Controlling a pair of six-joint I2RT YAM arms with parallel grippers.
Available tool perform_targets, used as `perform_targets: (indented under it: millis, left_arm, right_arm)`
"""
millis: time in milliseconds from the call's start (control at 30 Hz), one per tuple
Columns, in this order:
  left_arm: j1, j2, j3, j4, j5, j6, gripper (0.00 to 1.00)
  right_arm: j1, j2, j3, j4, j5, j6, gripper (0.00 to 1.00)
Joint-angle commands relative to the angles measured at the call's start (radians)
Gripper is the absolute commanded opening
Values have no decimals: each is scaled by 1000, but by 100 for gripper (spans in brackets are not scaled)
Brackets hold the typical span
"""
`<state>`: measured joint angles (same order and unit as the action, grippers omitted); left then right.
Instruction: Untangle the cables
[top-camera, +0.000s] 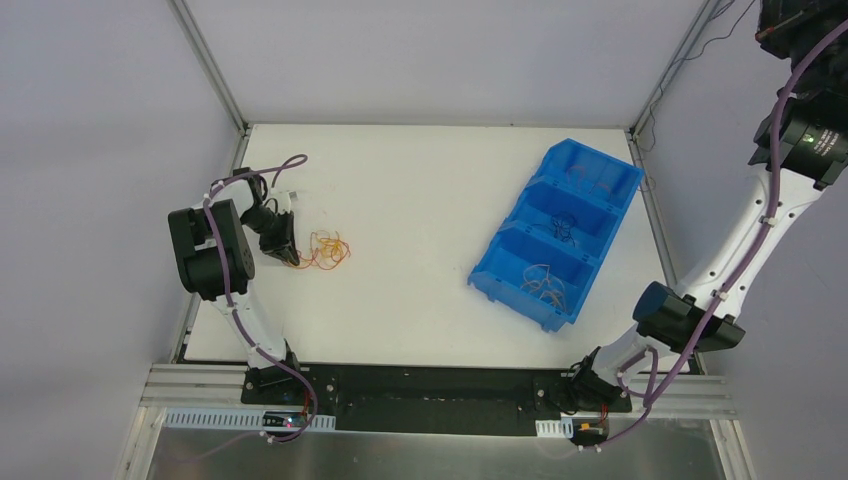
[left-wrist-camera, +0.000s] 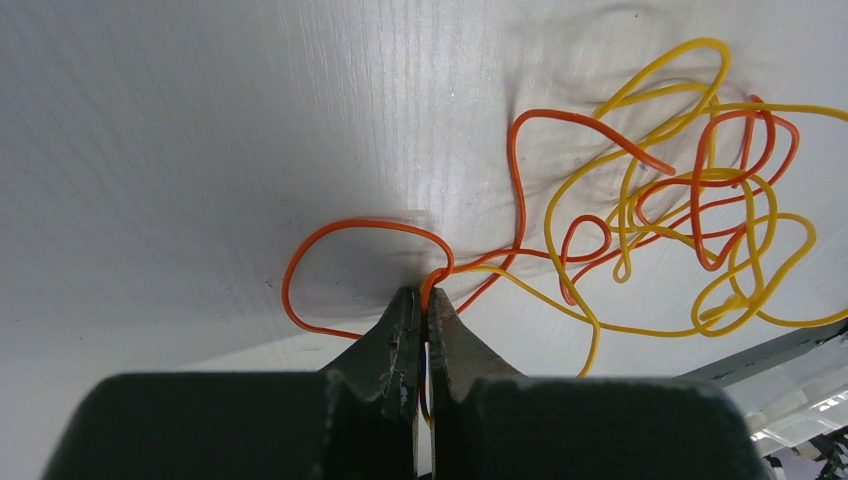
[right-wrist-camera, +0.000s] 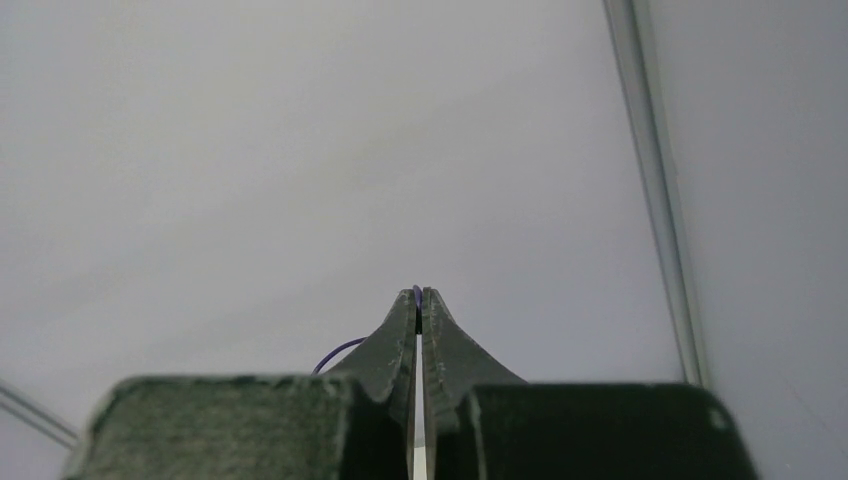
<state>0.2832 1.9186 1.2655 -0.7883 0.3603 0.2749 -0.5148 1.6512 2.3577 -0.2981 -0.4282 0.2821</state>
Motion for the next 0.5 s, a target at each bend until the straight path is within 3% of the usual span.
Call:
perform_targets:
  millis: [0, 467]
  left_arm:
    - [11, 34, 8, 49, -10, 4, 0]
    - [8, 41, 8, 49, 12, 21, 0]
  right_arm:
    - [-7, -60, 30, 143, -100, 111, 0]
    - [7, -96, 43, 248, -165, 256, 0]
